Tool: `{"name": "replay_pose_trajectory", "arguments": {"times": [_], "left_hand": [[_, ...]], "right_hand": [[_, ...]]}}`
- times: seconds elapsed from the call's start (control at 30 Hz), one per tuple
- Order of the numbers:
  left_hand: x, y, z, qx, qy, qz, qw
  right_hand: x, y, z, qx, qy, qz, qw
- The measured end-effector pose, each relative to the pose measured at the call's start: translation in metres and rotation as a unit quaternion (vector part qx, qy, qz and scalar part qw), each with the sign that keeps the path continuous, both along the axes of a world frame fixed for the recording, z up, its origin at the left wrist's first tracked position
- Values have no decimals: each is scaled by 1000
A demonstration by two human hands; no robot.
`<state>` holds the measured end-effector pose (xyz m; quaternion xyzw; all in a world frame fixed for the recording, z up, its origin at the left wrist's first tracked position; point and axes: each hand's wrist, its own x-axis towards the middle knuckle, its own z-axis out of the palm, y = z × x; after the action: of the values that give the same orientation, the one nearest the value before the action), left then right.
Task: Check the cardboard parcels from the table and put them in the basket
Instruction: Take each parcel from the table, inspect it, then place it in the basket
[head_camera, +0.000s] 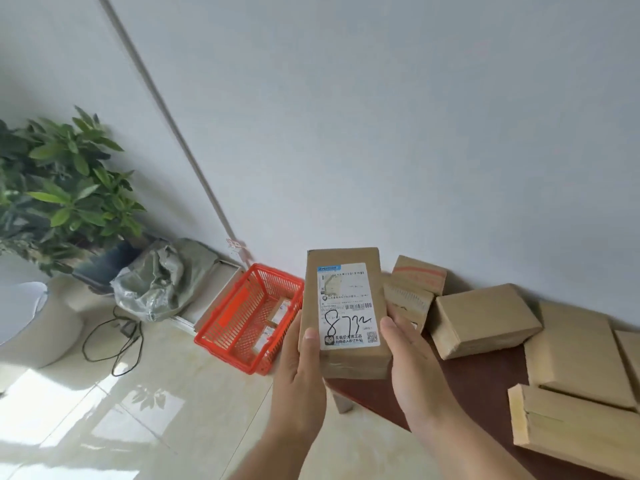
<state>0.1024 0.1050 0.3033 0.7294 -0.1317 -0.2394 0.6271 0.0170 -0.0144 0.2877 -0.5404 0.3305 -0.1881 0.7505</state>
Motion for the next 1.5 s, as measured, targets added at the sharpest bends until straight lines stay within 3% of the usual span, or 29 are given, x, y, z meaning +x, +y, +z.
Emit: {"name": "replay_pose_trajectory", "arguments": {"times": [0.2,0.43,0.67,1.13,1.5], "left_hand": [[42,9,77,59,13,45,997],[123,34,78,69,37,42,996],[265,93,85,65,25,-12,997],[416,129,37,141,64,-19,988],[515,81,13,181,68,-30,981]], "right_hand": [[41,1,70,-8,38,63,997],[120,21,76,-33,59,83,994],[253,87,78,-24,64,47,997],[400,129,29,38,85,15,996],[496,83,-10,75,95,21,992]]}}
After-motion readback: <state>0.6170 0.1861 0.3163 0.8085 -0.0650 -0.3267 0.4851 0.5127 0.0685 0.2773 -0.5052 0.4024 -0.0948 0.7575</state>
